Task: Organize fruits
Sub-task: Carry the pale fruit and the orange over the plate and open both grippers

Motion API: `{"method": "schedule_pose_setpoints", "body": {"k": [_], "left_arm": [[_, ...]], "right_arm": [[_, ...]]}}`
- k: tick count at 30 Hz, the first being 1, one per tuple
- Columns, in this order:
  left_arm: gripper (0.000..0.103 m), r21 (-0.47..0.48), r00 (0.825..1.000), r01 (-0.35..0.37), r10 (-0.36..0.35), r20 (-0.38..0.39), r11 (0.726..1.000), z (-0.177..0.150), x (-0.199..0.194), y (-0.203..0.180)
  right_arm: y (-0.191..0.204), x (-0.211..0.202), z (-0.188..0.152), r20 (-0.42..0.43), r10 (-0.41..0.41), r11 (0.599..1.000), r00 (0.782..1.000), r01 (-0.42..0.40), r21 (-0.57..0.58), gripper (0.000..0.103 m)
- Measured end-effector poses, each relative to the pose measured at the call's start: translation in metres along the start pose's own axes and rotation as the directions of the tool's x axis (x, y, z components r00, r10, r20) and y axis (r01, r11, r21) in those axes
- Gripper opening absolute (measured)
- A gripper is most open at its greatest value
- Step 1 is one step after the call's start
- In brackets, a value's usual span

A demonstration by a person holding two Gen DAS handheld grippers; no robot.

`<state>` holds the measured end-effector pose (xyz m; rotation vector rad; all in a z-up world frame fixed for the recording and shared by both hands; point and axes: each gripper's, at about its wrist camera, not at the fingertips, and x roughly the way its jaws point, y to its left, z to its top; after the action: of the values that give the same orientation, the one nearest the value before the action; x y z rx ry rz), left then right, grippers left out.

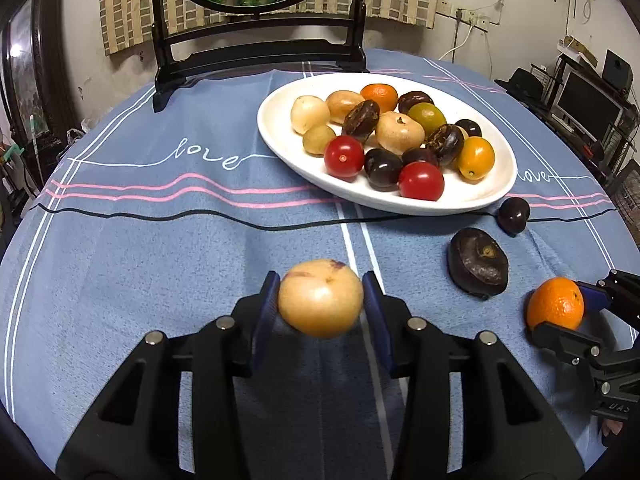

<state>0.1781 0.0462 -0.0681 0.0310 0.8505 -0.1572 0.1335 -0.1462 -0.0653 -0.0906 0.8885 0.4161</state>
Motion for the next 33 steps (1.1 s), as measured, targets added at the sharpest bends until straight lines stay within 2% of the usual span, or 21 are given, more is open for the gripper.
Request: {"method": "schedule_pose_setpoints", "body": {"k": [9,16,21,24,33], "left_arm": [[0.043,0.025,0.998,-0.026,0.025,0.051,0.999,-0.001,-0.01,-0.006],[0.043,0.03,0.989,-0.03,0.026,0.143,0.999,0.006,-0.032,-0.013],[0.043,0.068,0.98,-0.052,0.038,0.195,0.996,0.034,-0.039,-0.024],[0.043,0.09,0.976,-0.069,0.049,0.21,0.993,0.048,-0.037,-0.03],[0.043,0.074,0.978,-0.07,0.054,0.201,0.995,0.083,-0.005,-0.031]], "right_arm": [[0.0,-0.004,0.0,0.009,0.001,1.0,1.0,-0.001,0.005,0.047],[-0.007,-0.021,0.006,0.084,0.005,0.999,0.996,-0.008,0.041,0.047],[-0.016,-0.034,0.033,0.14,0.0,0.998,0.99,-0.009,0.064,0.047],[-0.022,-0.037,0.056,0.165,-0.033,0.998,0.986,0.024,0.054,0.047],[-0.048,-0.016,0.111,0.2,-0.046,0.994,0.979,0.024,0.109,0.047]]}}
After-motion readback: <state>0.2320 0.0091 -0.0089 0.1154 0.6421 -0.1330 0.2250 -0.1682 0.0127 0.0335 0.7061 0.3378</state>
